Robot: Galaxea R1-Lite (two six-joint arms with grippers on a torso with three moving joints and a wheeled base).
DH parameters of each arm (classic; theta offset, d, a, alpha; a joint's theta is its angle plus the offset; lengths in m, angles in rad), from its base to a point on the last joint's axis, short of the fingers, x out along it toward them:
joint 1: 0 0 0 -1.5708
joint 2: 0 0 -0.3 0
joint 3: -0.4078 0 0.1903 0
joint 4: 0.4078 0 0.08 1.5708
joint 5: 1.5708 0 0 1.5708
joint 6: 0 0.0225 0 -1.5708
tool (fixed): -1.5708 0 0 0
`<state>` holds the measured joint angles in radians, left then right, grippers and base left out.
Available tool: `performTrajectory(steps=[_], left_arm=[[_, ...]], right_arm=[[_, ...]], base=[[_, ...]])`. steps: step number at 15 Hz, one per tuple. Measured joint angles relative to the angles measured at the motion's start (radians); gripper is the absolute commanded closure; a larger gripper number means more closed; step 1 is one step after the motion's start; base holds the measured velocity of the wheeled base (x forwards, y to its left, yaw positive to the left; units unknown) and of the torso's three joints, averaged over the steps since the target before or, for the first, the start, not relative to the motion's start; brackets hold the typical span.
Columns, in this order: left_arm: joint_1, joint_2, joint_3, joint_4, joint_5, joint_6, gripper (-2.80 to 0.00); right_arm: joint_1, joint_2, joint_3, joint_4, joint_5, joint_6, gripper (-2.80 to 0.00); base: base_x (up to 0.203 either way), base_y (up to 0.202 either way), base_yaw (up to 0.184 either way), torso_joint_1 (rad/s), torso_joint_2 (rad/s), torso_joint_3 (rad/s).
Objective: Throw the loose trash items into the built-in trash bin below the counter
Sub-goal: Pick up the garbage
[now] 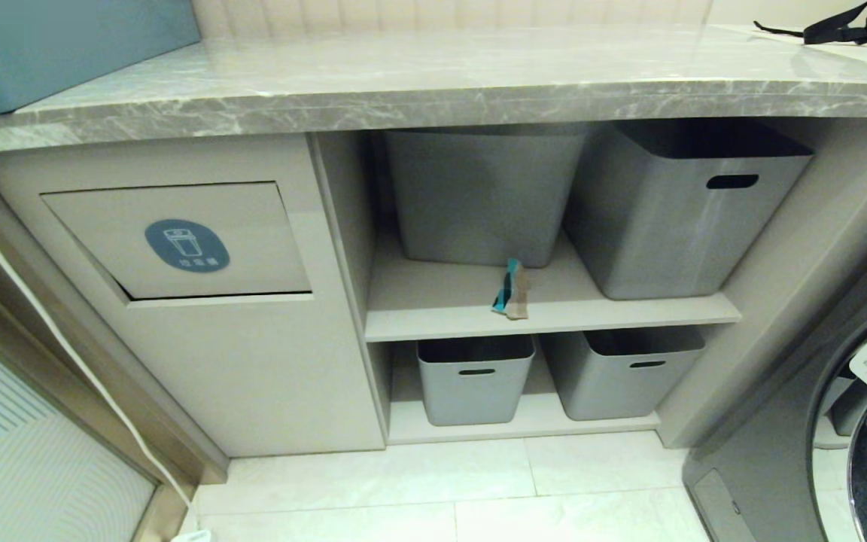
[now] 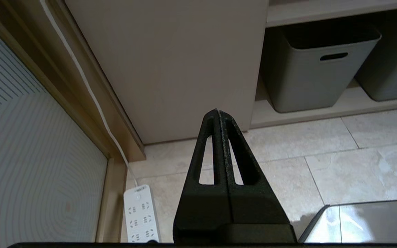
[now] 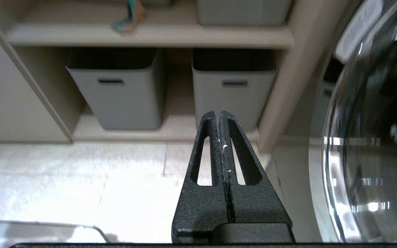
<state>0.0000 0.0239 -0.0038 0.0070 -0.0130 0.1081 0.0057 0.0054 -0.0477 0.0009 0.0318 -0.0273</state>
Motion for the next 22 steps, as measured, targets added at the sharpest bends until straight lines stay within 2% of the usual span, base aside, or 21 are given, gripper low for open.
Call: performTrajectory(steps=[3, 5, 7, 9, 12, 17, 19, 22], left_arm=[[0.001, -0.021, 0.000, 0.003, -0.002, -0.002, 0.00], [0.002, -0.024, 0.001, -0.002, 0.000, -0.004, 0.00], [0.002, -0.025, 0.002, -0.003, 0.002, -0.008, 0.00], [0.001, -0.026, 0.002, -0.004, 0.004, -0.020, 0.00], [0.001, -0.026, 0.003, -0.006, 0.013, -0.095, 0.00], [0.001, -0.026, 0.002, -0.007, 0.014, -0.104, 0.00], [0.001, -0.026, 0.002, -0.007, 0.014, -0.104, 0.00], [0.001, -0.026, 0.002, -0.007, 0.014, -0.104, 0.00]], right_arm=[[-0.001, 0.125, -0.160, 0.023, 0.026, 0.005, 0.00], [-0.001, 0.312, -0.270, 0.001, 0.050, 0.023, 0.00], [0.001, 0.558, -0.353, -0.081, 0.074, 0.033, 0.00], [0.024, 0.819, -0.403, -0.213, 0.091, 0.034, 0.00], [0.118, 1.185, -0.444, -0.449, 0.104, 0.042, 0.00], [0.271, 1.691, -0.515, -0.891, 0.102, 0.092, 0.00], [0.304, 1.873, -0.646, -1.078, 0.096, 0.114, 0.00], [0.327, 2.088, -0.890, -1.220, 0.090, 0.123, 0.00]], base=[[0.000, 0.000, 0.000, 0.000, 0.00, 0.000], [0.000, 0.000, 0.000, 0.000, 0.00, 0.000], [0.000, 0.000, 0.000, 0.000, 0.00, 0.000], [0.000, 0.000, 0.000, 0.000, 0.00, 0.000], [0.000, 0.000, 0.000, 0.000, 0.00, 0.000], [0.000, 0.000, 0.000, 0.000, 0.00, 0.000], [0.000, 0.000, 0.000, 0.000, 0.00, 0.000], [0.000, 0.000, 0.000, 0.000, 0.00, 0.000]])
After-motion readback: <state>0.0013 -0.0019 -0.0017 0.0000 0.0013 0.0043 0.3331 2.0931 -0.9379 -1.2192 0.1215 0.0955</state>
